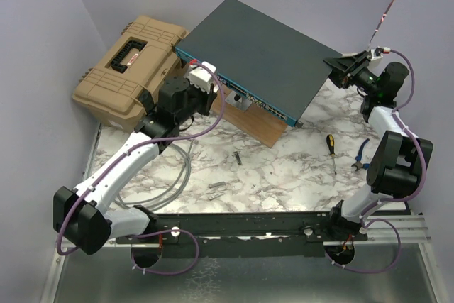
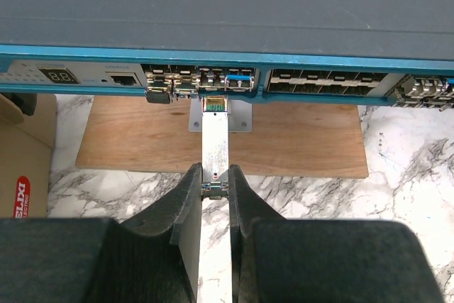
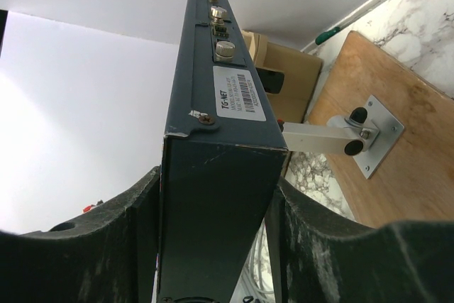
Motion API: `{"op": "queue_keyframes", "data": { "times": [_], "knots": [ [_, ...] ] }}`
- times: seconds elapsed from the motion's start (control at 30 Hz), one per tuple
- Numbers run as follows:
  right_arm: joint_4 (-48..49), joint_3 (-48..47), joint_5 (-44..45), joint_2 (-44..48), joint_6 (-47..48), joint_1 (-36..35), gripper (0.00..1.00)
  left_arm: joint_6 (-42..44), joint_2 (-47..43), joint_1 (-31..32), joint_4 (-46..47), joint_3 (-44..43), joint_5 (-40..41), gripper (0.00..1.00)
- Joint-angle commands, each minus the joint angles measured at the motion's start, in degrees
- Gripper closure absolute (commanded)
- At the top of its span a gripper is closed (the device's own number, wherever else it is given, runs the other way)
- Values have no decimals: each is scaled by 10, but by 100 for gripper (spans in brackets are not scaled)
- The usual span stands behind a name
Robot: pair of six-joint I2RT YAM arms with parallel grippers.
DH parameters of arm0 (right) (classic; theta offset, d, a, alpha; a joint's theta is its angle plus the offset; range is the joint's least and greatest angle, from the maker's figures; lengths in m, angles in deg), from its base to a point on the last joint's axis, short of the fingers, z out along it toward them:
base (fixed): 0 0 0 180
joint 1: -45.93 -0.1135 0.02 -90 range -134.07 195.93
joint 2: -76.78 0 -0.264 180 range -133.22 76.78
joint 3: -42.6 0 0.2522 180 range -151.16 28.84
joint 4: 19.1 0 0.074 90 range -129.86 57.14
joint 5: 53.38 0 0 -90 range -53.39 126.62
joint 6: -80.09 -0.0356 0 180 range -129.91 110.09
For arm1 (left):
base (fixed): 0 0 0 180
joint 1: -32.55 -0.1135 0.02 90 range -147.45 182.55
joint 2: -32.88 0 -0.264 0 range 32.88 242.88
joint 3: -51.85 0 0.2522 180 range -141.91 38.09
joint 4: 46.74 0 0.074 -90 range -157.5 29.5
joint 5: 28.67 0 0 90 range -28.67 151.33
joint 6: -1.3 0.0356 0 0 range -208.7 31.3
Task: Insert the plug into the switch port
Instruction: Insert the connector into the switch port.
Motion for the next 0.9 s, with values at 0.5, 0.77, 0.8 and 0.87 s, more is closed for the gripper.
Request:
{"op": "queue_keyframes", "data": {
  "times": [0.5, 0.77, 0.8, 0.87],
  "knots": [
    [4, -5, -17, -7, 29, -3, 52, 11, 22, -11, 2, -38, -32, 100],
    [4, -5, -17, -6, 29, -3, 52, 7, 25, -11, 1, -40, -31, 100],
    [4, -4, -17, -6, 29, -3, 52, 6, 26, -11, 1, -40, -31, 100],
    [4, -5, -17, -6, 29, -3, 52, 6, 26, -11, 1, -41, -30, 100]
  ]
}}
